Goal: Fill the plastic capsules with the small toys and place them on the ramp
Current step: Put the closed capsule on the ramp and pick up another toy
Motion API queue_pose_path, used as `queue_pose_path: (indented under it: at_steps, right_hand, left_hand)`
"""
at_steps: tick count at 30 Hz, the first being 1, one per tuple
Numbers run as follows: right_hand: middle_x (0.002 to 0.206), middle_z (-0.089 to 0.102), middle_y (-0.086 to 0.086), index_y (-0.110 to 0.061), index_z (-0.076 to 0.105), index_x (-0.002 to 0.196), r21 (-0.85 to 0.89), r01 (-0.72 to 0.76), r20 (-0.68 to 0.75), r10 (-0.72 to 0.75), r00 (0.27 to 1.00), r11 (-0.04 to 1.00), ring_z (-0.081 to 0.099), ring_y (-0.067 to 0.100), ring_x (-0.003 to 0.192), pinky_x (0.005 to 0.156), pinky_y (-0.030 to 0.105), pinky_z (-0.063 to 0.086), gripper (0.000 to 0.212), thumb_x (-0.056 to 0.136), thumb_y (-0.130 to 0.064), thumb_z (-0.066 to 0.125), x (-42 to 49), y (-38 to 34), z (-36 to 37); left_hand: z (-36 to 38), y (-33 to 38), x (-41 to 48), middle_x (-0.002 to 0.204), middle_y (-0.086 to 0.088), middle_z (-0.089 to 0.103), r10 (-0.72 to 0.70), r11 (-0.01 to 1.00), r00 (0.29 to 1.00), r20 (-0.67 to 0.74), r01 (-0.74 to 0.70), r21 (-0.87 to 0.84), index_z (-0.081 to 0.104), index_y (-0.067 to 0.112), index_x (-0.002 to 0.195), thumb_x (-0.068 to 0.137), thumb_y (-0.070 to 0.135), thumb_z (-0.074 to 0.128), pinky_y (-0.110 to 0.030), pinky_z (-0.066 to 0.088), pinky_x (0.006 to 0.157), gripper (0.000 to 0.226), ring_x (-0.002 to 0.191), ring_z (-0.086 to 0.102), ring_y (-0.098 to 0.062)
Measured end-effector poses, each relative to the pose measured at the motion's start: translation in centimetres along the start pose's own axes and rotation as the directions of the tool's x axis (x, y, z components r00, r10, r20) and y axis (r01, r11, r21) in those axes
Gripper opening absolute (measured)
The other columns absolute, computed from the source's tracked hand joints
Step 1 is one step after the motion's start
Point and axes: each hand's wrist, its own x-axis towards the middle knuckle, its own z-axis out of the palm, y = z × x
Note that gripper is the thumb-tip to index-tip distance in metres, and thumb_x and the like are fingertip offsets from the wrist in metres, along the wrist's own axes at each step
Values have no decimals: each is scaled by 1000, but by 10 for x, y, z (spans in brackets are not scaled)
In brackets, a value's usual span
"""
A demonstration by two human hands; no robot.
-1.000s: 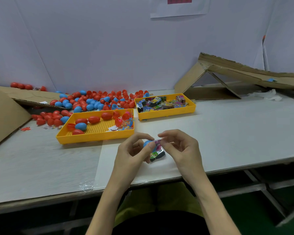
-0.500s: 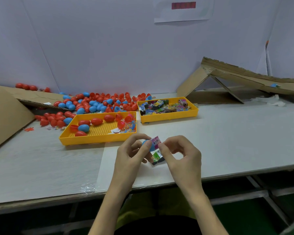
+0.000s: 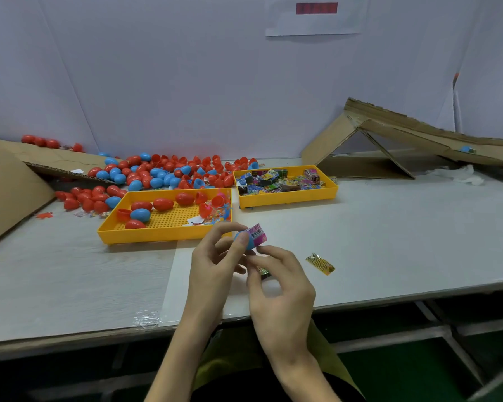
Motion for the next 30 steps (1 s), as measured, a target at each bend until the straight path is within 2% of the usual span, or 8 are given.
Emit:
queue_pose_path:
  at_steps: [2, 5, 8, 13, 22, 27, 30]
  right_hand:
    - [111, 65, -9, -20, 76, 104, -4, 12, 24, -12, 1000, 1000, 61, 2, 106, 88, 13, 53, 26, 89, -34, 61, -3, -2, 2]
    - [111, 67, -8, -19, 74, 108, 7, 4, -15, -4, 1000, 1000, 60, 1, 109, 89, 8, 49, 22, 87, -23, 69, -3, 0, 1]
    - [112, 65, -15, -19, 71, 114, -9, 6, -75, -7, 997, 1000, 60, -2, 108, 90, 5, 46, 31, 84, -16, 74, -2, 3, 1]
    - [122, 64, -6, -17, 64, 129, -82, 60, -63, -66, 996, 995, 59, 3, 113, 92, 14, 49, 41, 89, -19, 70, -5, 3, 4]
    - [119, 66, -2, -18, 67, 127, -151, 109, -31, -115, 993, 983, 60, 5, 107, 83, 23, 54, 43, 85, -20, 69, -6, 5, 4]
    - [119, 64, -3, -16, 65, 128, -107, 83, -86, -92, 992, 991, 59, 6, 111, 87, 27, 54, 45, 88, -37, 67, -5, 4, 3]
    - [119, 65, -1, -15, 66, 126, -60, 62, -129, -70, 989, 996, 61, 11, 111, 85, 31, 57, 47, 83, -33, 73, -4, 6, 3]
  left_hand:
    - [0, 0, -1, 87, -2, 76, 6, 1000, 1000, 14, -6, 9, 68, 32, 99, 89, 40, 67, -23, 55, 59, 13, 75, 72, -17]
    - [1, 1, -1, 88, -2, 76, -7, 1000, 1000, 17, 7, -11, 68, 32, 99, 88, 44, 66, -24, 56, 59, 16, 70, 70, -16]
    - [1, 1, 0, 88, 1, 76, -13, 1000, 1000, 24, 13, -4, 68, 33, 98, 90, 41, 67, -25, 57, 60, 12, 67, 69, -16]
    - [2, 2, -1, 90, 0, 77, -5, 1000, 1000, 18, 5, -23, 68, 36, 98, 89, 37, 63, -24, 56, 58, 10, 66, 70, -18]
    - [0, 0, 1, 89, -3, 77, -13, 999, 1000, -16, 12, -31, 69, 36, 96, 87, 39, 65, -24, 56, 57, 10, 67, 73, -23]
    - [0, -3, 2, 84, -12, 75, -77, 995, 993, 86, 82, -56, 61, 21, 99, 88, 39, 65, -27, 57, 59, 22, 67, 73, -28]
    - [1, -4, 3, 83, -13, 75, -117, 991, 983, 139, 124, -44, 54, 12, 102, 88, 41, 64, -31, 60, 63, 34, 70, 75, -32]
